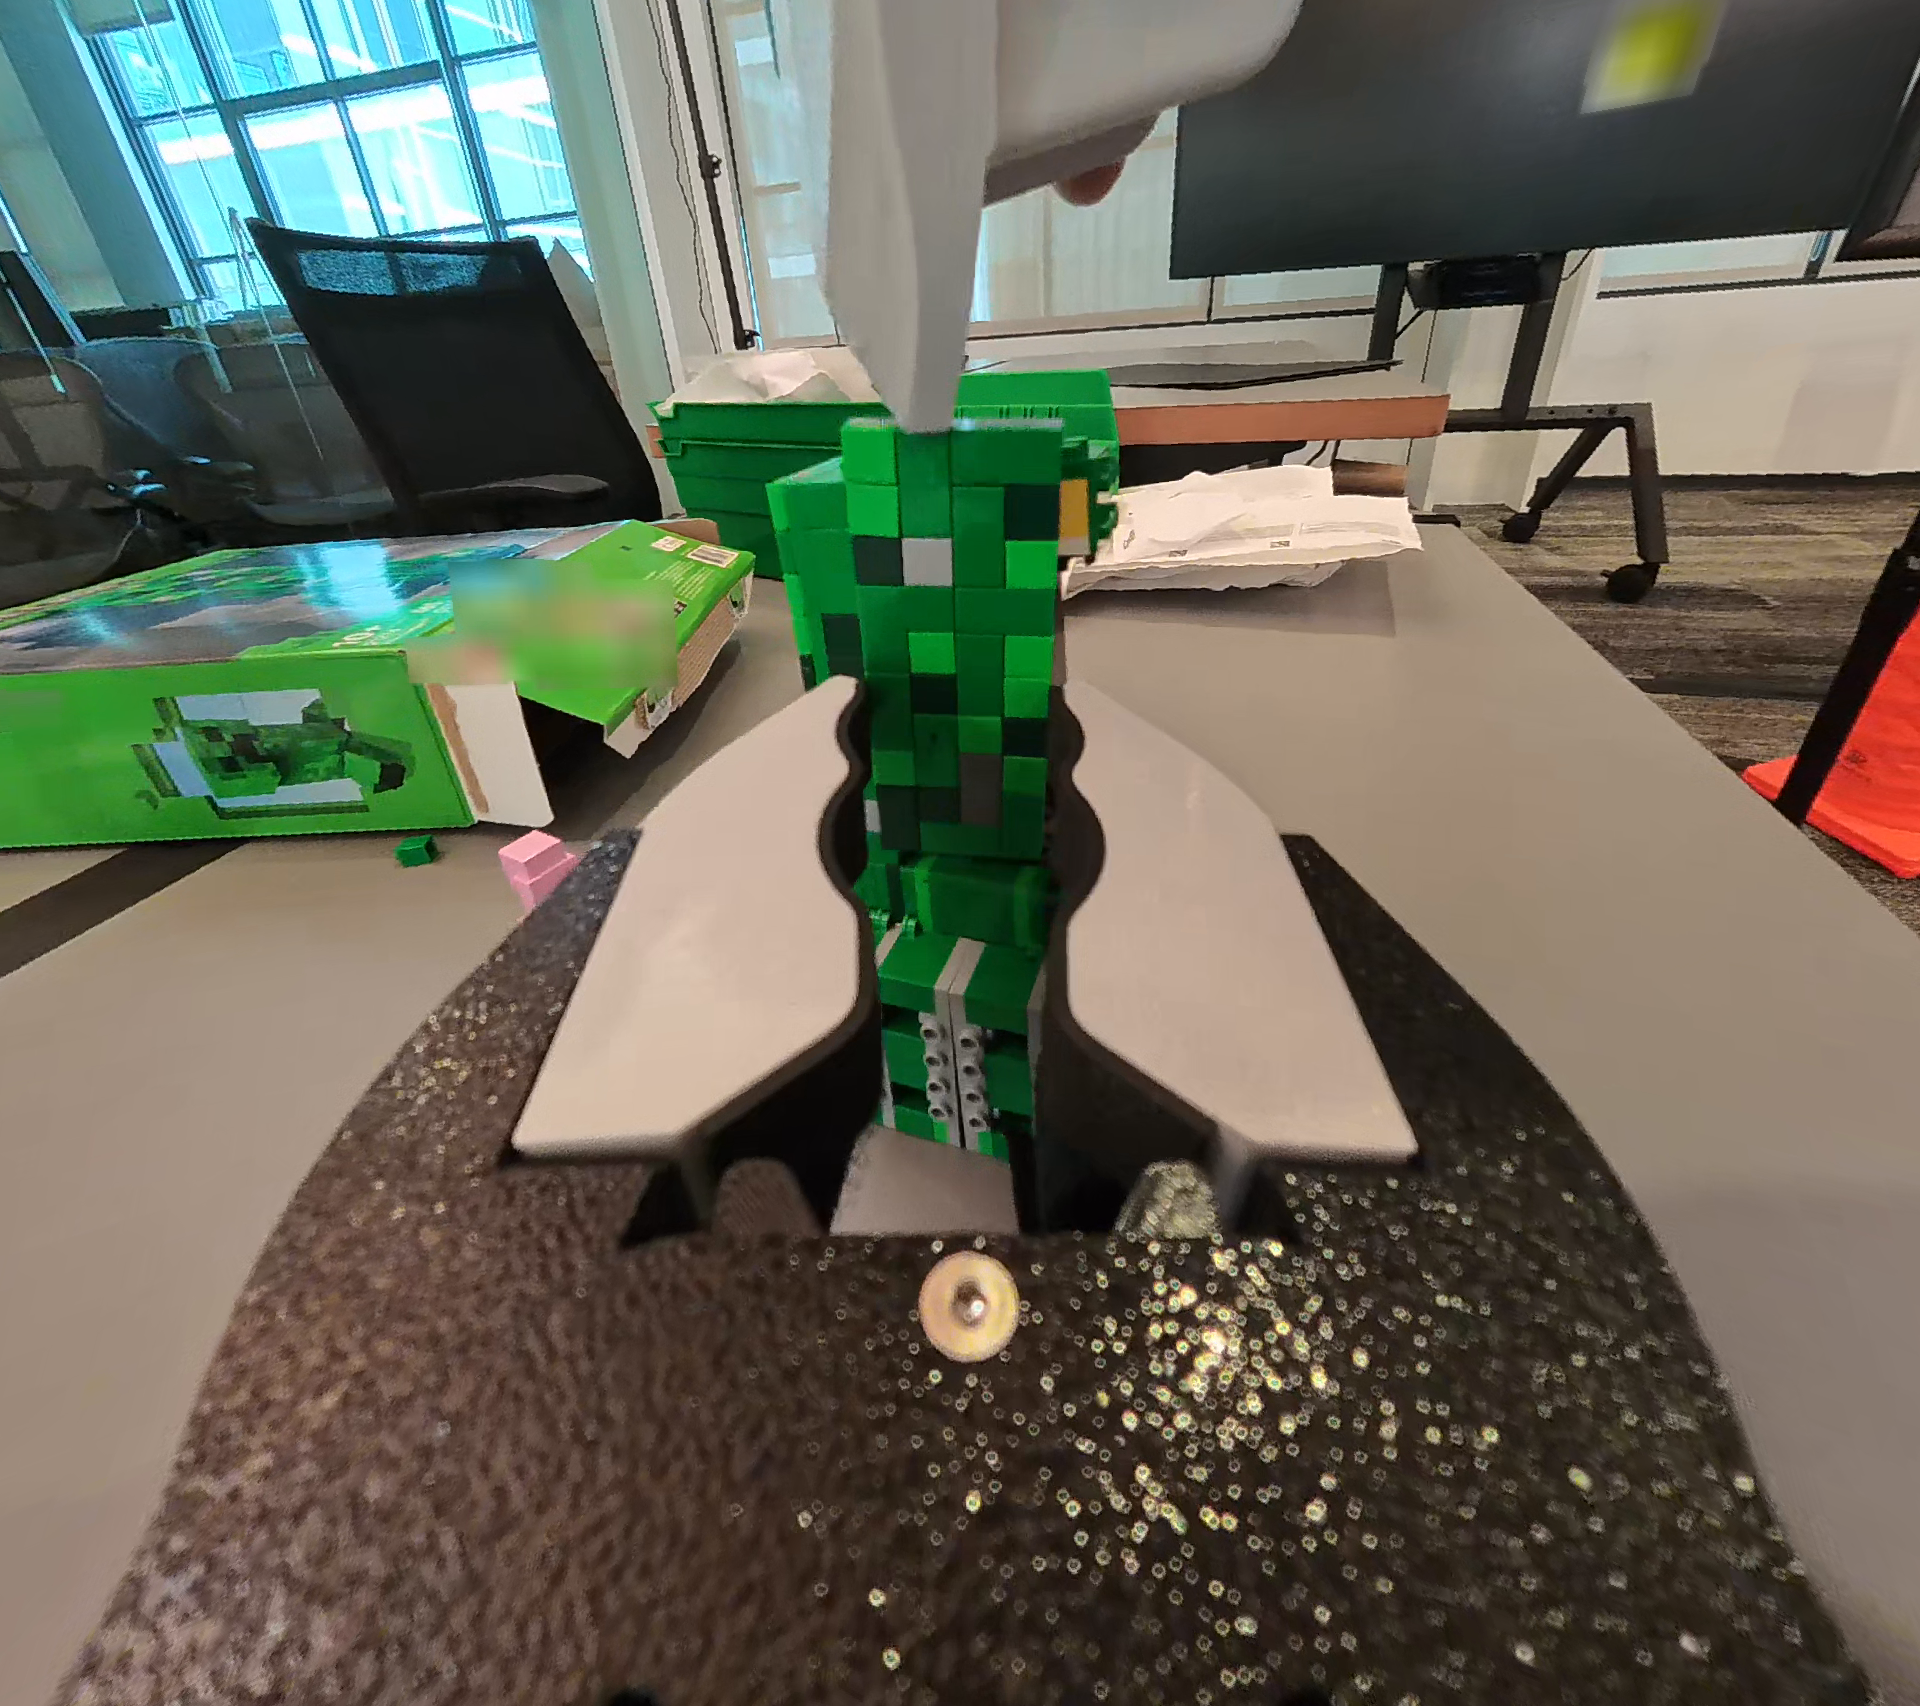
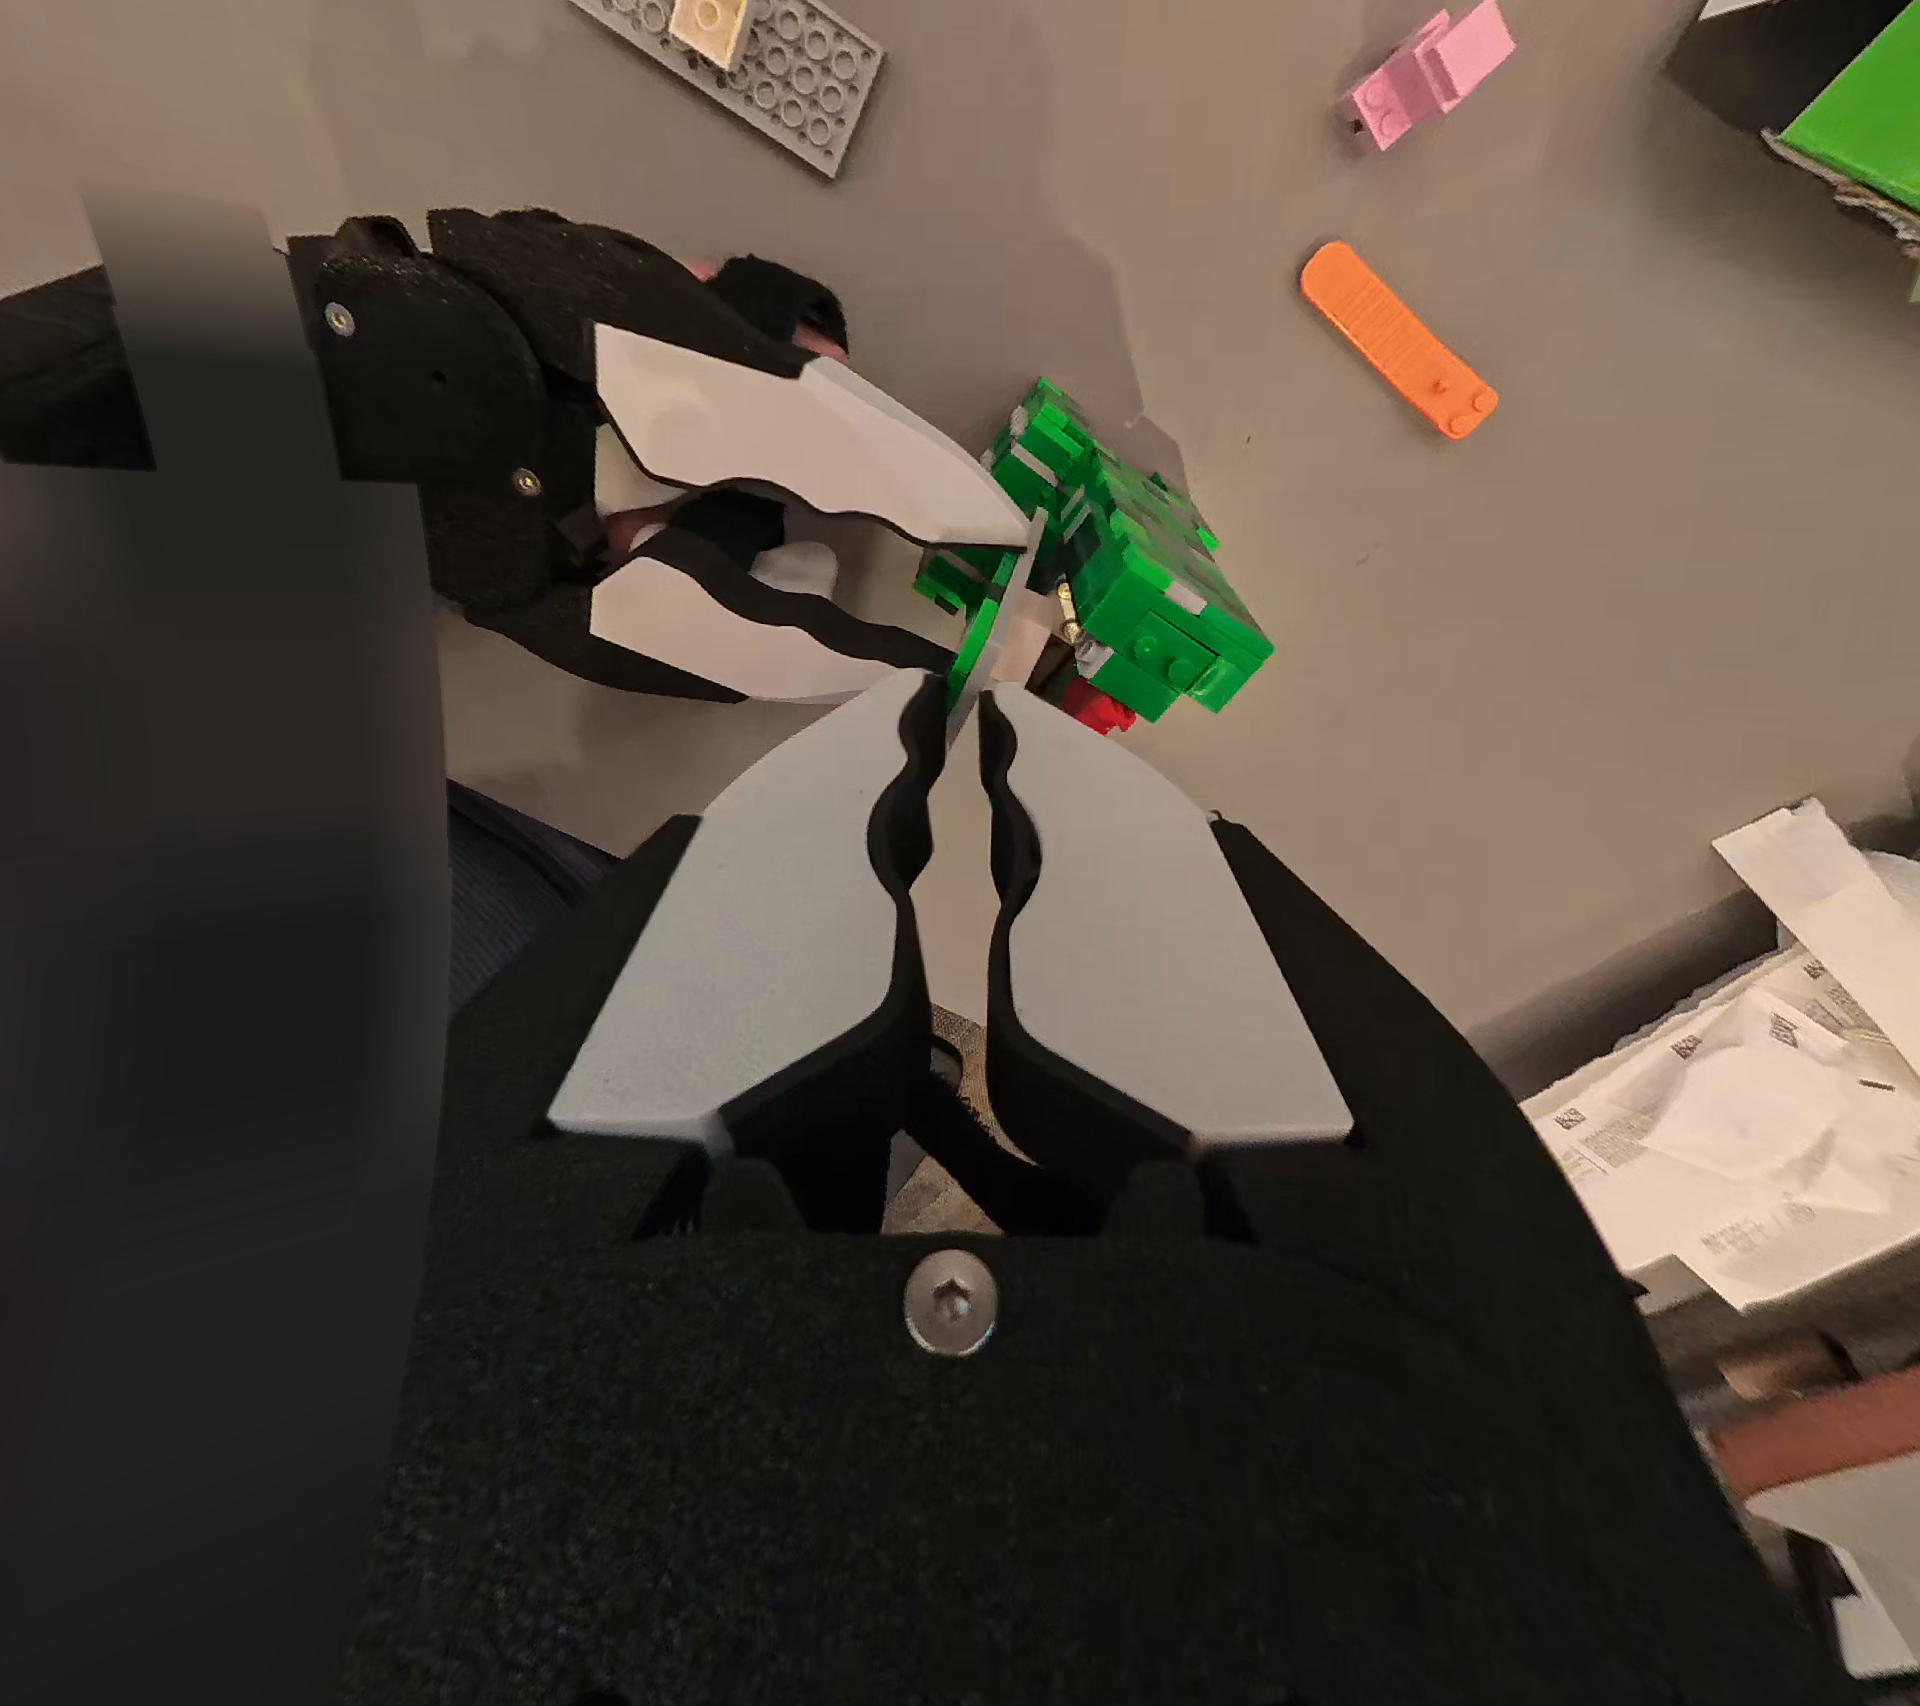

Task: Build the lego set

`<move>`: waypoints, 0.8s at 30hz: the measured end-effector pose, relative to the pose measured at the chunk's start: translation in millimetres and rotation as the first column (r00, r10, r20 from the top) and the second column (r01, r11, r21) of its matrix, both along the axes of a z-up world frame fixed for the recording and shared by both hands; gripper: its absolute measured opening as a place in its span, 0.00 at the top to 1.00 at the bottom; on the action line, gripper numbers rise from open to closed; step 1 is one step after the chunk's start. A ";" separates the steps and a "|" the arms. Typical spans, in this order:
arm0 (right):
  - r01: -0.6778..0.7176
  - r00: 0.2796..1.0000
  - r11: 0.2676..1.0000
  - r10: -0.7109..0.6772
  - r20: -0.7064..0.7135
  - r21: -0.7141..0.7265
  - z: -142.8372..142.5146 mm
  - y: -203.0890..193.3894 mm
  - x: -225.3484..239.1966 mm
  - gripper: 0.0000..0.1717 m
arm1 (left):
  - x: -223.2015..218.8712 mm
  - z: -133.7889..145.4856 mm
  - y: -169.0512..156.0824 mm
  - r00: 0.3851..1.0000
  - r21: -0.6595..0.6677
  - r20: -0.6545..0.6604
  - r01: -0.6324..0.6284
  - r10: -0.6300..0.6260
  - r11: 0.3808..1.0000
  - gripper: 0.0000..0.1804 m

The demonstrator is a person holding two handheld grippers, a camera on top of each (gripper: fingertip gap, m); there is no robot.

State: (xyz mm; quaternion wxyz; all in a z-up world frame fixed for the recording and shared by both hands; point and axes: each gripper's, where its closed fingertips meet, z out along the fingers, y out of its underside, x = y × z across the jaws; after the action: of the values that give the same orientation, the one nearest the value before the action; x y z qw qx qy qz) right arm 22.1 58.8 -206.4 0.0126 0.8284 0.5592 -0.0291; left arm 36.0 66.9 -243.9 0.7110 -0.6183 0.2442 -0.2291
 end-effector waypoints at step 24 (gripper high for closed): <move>0.030 0.999 0.999 -0.030 0.013 0.039 -2.4 8.3 10.6 0.96 | -8.5 2.6 -7.2 0.996 0.028 -0.051 0.077 -0.075 0.997 0.75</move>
State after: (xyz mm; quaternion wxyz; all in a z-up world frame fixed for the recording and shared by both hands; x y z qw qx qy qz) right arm 32.7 67.0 -208.8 -0.0002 0.8371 0.5470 -0.0130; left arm 27.6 59.7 -241.3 0.7047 -0.6033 0.2884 -0.2370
